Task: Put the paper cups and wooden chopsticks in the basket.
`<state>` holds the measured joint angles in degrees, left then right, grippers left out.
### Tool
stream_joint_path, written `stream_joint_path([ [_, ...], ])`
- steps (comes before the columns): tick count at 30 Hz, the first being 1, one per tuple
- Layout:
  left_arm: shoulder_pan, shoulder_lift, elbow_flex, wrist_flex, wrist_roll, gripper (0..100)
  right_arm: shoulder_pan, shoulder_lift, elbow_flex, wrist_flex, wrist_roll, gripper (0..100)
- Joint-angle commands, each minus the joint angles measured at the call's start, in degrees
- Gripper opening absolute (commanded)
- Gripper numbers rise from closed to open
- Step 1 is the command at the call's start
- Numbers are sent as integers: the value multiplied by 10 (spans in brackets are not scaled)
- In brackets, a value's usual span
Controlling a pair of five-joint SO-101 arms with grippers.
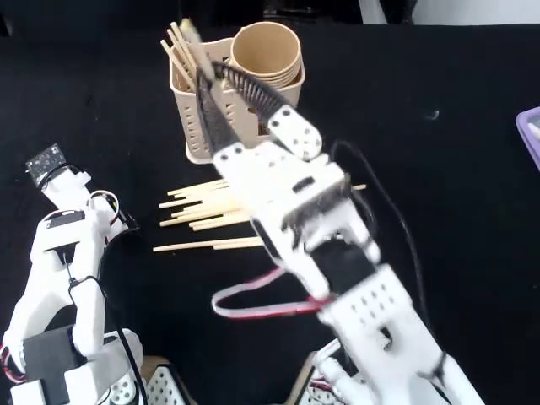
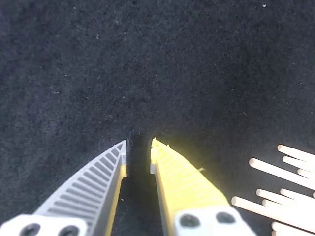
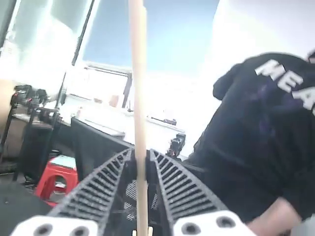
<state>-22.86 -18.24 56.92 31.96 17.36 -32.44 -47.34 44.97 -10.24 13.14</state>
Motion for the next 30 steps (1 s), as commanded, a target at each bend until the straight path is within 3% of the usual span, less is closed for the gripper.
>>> stream_joint_path([
  [1,0,-5,-29,3,1,93,45,99,-82,-44,-47,11],
  [12,0,-4,-29,4,1,93,60,345,-283,-42,-55,11],
  [30,0,-5,-28,4,1,93,58,412,-212,-42,-55,31],
])
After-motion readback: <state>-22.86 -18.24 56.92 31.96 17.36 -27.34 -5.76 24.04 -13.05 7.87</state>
